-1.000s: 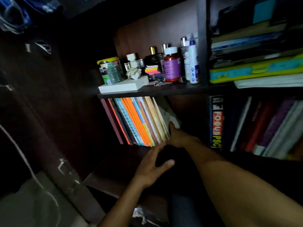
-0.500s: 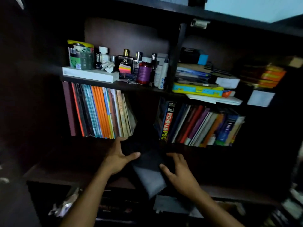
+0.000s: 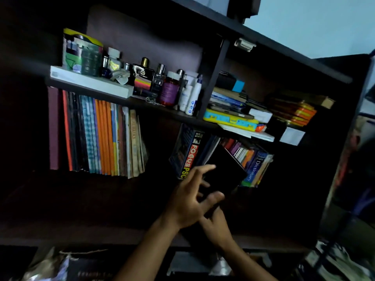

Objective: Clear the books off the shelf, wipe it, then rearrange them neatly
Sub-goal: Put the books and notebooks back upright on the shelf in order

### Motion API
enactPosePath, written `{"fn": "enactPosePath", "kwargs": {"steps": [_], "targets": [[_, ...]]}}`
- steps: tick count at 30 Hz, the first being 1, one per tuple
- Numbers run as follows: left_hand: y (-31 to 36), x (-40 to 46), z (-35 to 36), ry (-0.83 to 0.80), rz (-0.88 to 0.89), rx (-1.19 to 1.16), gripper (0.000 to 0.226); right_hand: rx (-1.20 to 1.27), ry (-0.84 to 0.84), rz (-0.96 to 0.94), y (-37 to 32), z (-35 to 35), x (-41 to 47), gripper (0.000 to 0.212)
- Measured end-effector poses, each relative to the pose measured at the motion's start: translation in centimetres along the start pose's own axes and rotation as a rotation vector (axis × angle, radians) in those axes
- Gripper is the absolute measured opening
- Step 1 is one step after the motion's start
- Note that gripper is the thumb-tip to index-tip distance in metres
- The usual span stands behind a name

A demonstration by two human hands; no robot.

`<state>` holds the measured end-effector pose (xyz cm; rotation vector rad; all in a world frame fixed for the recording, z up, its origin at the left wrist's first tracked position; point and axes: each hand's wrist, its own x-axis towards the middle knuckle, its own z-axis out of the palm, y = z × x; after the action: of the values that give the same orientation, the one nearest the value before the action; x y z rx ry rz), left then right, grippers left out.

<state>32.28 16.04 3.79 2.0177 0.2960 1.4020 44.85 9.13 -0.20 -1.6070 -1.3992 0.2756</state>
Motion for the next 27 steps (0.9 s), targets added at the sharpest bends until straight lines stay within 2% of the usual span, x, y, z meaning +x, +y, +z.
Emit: {"fn": "enactPosePath", "kwargs": {"steps": [1,3,6,9,13,16,19,25,27], "targets": [[-1.5,0.1,-0.4,0.039,-0.039,0.009,0.048,0.024,0.023,0.046,0.3,0.1,0.3,0.035],[-5.3,1.1,-1.0,0.113,-0.151,0.218,0.040,0.043,0.036,0.134,0.9,0.2,0.7,0.035],[-9.2,4.3,-1.2,0.037,-0.282,0.456,0.073,0.003,-0.001,0.184,0.8,0.4,0.9,0.033],[-11.3,7.4,-0.9,0.025,-0.360,0.407,0.100,0.013,-0.027,0.193,1.0,0.5,1.0,0.025],[-14.1,8.6,0.1,0.020,-0.365,0.471,0.111,0.041,-0.014,0.203,1.7,0.3,1.4,0.024],[-17.4,8.1,0.3,-0.016,-0.419,0.428,0.103,0.046,-0.021,0.226,2.2,0.3,1.8,0.026],[-19.9,8.0,-0.3,-0.036,-0.365,0.295,0.095,0.041,-0.012,0.248,2.7,0.3,1.9,0.025],[-19.8,8.5,-1.5,0.059,-0.419,0.201,0.094,0.008,-0.037,0.217,1.7,1.2,2.4,0.031],[-19.2,8.6,-1.6,0.089,-0.438,0.183,0.094,0.038,-0.022,0.210,1.3,1.7,2.9,0.025]]}}
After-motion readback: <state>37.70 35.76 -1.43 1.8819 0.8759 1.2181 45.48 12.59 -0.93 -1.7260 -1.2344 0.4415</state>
